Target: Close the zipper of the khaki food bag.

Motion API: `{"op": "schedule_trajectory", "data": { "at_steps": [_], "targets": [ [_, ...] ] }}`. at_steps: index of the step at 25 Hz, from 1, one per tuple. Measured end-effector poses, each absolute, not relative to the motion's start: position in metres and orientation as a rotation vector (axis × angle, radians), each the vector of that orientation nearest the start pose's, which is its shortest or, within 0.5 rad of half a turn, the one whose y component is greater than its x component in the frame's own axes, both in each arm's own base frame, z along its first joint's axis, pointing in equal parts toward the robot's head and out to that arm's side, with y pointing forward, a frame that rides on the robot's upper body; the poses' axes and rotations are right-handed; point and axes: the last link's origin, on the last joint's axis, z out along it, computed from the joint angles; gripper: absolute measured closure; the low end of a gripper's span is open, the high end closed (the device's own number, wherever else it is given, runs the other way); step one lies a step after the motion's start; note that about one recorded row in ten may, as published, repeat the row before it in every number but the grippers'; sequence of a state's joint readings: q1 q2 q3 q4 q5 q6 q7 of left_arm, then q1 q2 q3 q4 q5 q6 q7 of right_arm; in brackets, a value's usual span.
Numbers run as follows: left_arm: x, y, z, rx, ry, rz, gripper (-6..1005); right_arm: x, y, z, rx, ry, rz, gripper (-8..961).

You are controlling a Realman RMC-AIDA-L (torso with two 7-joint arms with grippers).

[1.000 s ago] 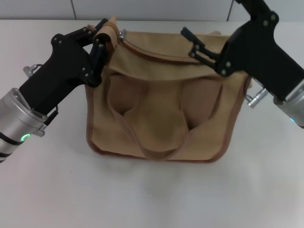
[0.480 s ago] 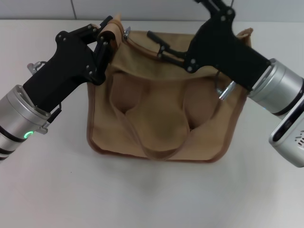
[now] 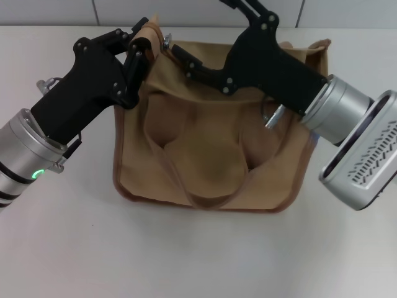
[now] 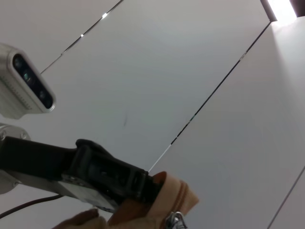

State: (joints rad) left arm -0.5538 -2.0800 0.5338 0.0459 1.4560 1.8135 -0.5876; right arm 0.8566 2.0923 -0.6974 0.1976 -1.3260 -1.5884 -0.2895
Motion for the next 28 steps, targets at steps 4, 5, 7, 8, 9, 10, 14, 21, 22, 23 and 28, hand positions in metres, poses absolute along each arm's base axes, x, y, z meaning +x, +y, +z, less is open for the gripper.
{"op": "schedule_trajectory", "data": {
  "at_steps": [4, 5, 7, 8, 9, 10, 14, 21, 22, 23, 28],
  "targets": [
    [-0.228, 0.298, -0.013, -2.084, -0.17, -1.453, 942, 0.152, 0.335, -0.079, -2.013, -0.654, 0.952, 125],
    [-0.227, 0.299, -0.013, -2.085, -0.169, -1.454, 942, 0.152, 0.335, -0.08, -2.013, -0.657, 0.955, 125],
    [-0.227, 0.299, -0.014, -2.086, -0.168, -1.455, 941, 0.15, 0.334, -0.08, -2.01, -0.665, 0.961, 126],
    [-0.226, 0.3, -0.014, -2.086, -0.168, -1.455, 941, 0.148, 0.335, -0.08, -2.007, -0.665, 0.965, 126],
    [-0.226, 0.3, -0.014, -2.086, -0.168, -1.455, 941, 0.147, 0.335, -0.08, -2.003, -0.663, 0.968, 126],
    [-0.226, 0.3, -0.014, -2.087, -0.168, -1.456, 941, 0.146, 0.336, -0.079, -1.998, -0.662, 0.971, 126],
    [-0.225, 0.301, -0.014, -2.086, -0.167, -1.456, 939, 0.144, 0.337, -0.079, -1.986, -0.654, 0.979, 124],
    [-0.226, 0.301, -0.014, -2.081, -0.166, -1.452, 937, 0.144, 0.336, -0.081, -2.001, -0.658, 0.977, 204],
    [-0.226, 0.301, -0.014, -2.081, -0.166, -1.451, 937, 0.145, 0.335, -0.082, -2.009, -0.658, 0.97, 217],
    [-0.226, 0.301, -0.014, -2.081, -0.167, -1.45, 937, 0.146, 0.335, -0.083, -2.015, -0.658, 0.963, 231],
    [-0.226, 0.301, -0.014, -2.08, -0.166, -1.448, 935, 0.149, 0.335, -0.086, -2.022, -0.675, 0.925, 309]
  ]
}}
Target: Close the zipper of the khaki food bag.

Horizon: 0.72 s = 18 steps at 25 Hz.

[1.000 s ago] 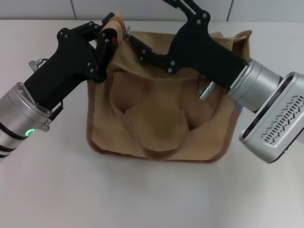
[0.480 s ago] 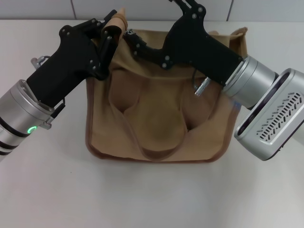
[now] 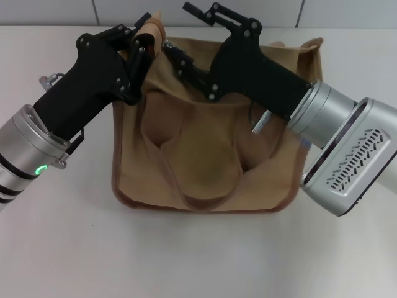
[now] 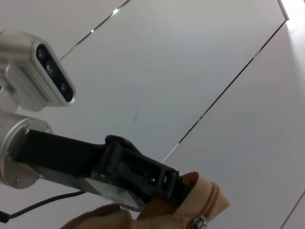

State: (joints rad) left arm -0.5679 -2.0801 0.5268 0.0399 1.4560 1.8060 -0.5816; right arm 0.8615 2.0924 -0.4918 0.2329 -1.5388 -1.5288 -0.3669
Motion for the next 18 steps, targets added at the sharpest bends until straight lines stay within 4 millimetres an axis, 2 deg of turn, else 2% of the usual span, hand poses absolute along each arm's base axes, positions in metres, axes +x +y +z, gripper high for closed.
{"op": "schedule_trajectory", "data": {
  "at_steps": [9, 15, 18],
  "targets": [
    [-0.2259, 0.301, -0.0135, -2.079, -0.165, -1.449, 932, 0.1486, 0.3348, -0.0869, -2.023, -0.693, 0.917, 481],
    [-0.2262, 0.3008, -0.0135, -2.079, -0.166, -1.448, 931, 0.1484, 0.3337, -0.0886, -2.034, -0.704, 0.916, 732],
    [-0.2267, 0.3004, -0.0135, -2.078, -0.167, -1.447, 930, 0.1485, 0.3338, -0.0887, -2.034, -0.703, 0.915, 937]
  ]
}}
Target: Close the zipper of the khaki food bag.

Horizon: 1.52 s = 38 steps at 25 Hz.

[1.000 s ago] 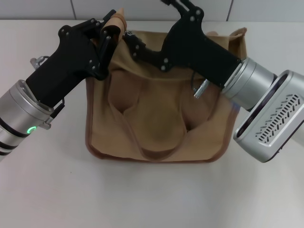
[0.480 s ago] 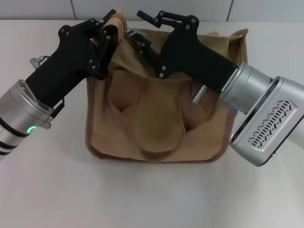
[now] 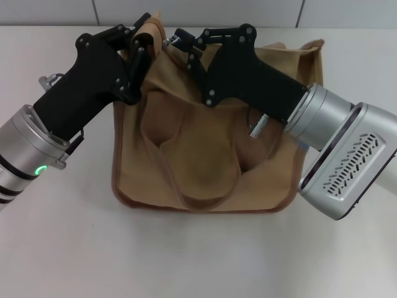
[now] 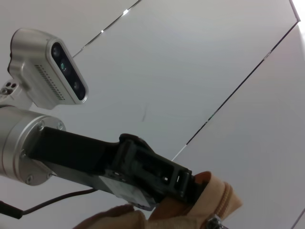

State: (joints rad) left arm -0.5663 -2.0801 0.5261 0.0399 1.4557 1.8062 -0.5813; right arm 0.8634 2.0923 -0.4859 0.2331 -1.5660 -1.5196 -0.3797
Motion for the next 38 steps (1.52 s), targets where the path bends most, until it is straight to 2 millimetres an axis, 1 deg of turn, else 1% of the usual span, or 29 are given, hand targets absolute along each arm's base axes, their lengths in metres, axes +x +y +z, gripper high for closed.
{"op": "schedule_trajectory", "data": {
  "at_steps": [5, 9, 14, 15, 16, 17, 18, 19, 20, 21, 22, 23, 24, 25, 26, 27, 28, 30, 31, 32, 33, 35, 38],
  "targets": [
    [-0.233, 0.298, -0.011, -2.047, -0.187, -1.434, 928, 0.151, 0.333, -0.088, -2.033, -0.694, 0.911, 948],
    [-0.247, 0.295, -0.002, -1.967, -0.223, -1.407, 927, 0.156, 0.332, -0.087, -2.035, -0.678, 0.903, 948],
    [-0.265, 0.29, 0.007, -1.912, -0.257, -1.339, 926, 0.164, 0.328, -0.085, -2.029, -0.658, 0.893, 947],
    [-0.271, 0.289, 0.009, -1.897, -0.27, -1.312, 925, 0.168, 0.326, -0.085, -2.029, -0.645, 0.887, 947],
    [-0.271, 0.289, 0.009, -1.897, -0.27, -1.312, 925, 0.168, 0.326, -0.085, -2.029, -0.645, 0.887, 947],
    [-0.275, 0.288, 0.01, -1.884, -0.28, -1.296, 925, 0.175, 0.323, -0.083, -2.026, -0.623, 0.879, 947],
    [-0.275, 0.288, 0.01, -1.884, -0.28, -1.296, 924, 0.175, 0.323, -0.083, -2.026, -0.623, 0.879, 947],
    [-0.276, 0.287, 0.01, -1.881, -0.285, -1.291, 924, 0.179, 0.321, -0.082, -2.021, -0.614, 0.877, 947],
    [-0.278, 0.287, 0.011, -1.876, -0.29, -1.287, 924, 0.188, 0.317, -0.077, -2.009, -0.593, 0.876, 947],
    [-0.278, 0.287, 0.011, -1.876, -0.29, -1.287, 923, 0.188, 0.317, -0.077, -2.009, -0.593, 0.876, 947],
    [-0.278, 0.287, 0.011, -1.875, -0.29, -1.286, 923, 0.198, 0.313, -0.069, -1.993, -0.567, 0.882, 947],
    [-0.278, 0.287, 0.011, -1.875, -0.29, -1.286, 923, 0.198, 0.313, -0.069, -1.993, -0.567, 0.882, 947],
    [-0.278, 0.287, 0.011, -1.873, -0.29, -1.286, 923, 0.203, 0.311, -0.065, -1.988, -0.551, 0.887, 947],
    [-0.278, 0.287, 0.011, -1.873, -0.29, -1.286, 922, 0.214, 0.307, -0.056, -1.979, -0.512, 0.905, 947],
    [-0.278, 0.287, 0.011, -1.873, -0.29, -1.286, 922, 0.214, 0.307, -0.056, -1.979, -0.512, 0.905, 947],
    [-0.278, 0.288, 0.011, -1.874, -0.29, -1.285, 922, 0.223, 0.303, -0.048, -1.977, -0.475, 0.917, 947],
    [-0.278, 0.288, 0.011, -1.874, -0.29, -1.285, 921, 0.223, 0.303, -0.048, -1.977, -0.475, 0.917, 948],
    [-0.278, 0.289, 0.011, -1.876, -0.294, -1.279, 921, 0.234, 0.299, -0.041, -1.98, -0.435, 0.913, 948],
    [-0.278, 0.289, 0.011, -1.876, -0.294, -1.279, 921, 0.234, 0.299, -0.041, -1.98, -0.435, 0.913, 948],
    [-0.278, 0.29, 0.01, -1.877, -0.298, -1.274, 920, 0.241, 0.296, -0.038, -1.975, -0.423, 0.895, 948],
    [-0.278, 0.29, 0.01, -1.877, -0.298, -1.274, 920, 0.241, 0.296, -0.038, -1.975, -0.423, 0.895, 948],
    [-0.278, 0.29, 0.01, -1.877, -0.301, -1.272, 919, 0.249, 0.293, -0.033, -1.953, -0.397, 0.87, 948],
    [-0.279, 0.29, 0.01, -1.877, -0.305, -1.271, 918, 0.253, 0.292, -0.032, -1.94, -0.378, 0.857, 949]
  ]
}}
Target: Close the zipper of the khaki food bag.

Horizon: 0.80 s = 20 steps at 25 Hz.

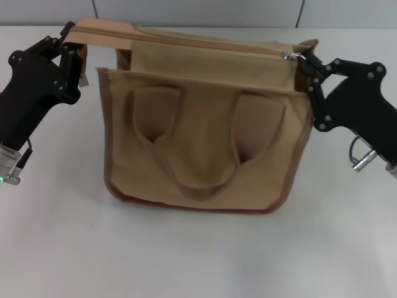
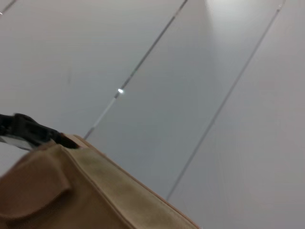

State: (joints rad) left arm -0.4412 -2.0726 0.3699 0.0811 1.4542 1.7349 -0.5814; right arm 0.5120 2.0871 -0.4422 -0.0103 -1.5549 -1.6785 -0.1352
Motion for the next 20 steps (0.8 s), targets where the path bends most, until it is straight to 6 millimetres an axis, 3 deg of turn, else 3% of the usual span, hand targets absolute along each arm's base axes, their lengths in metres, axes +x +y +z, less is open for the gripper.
{"op": "schedule_trajectory", "data": {
  "at_steps": [12, 20],
  "targets": [
    [-0.284, 0.285, 0.01, -1.873, -0.323, -1.261, 915, 0.262, 0.287, -0.025, -1.829, -0.245, 0.856, 952],
    [-0.288, 0.278, 0.009, -1.873, -0.343, -1.262, 912, 0.26, 0.275, -0.021, -1.749, -0.143, 0.969, 696]
  ]
}}
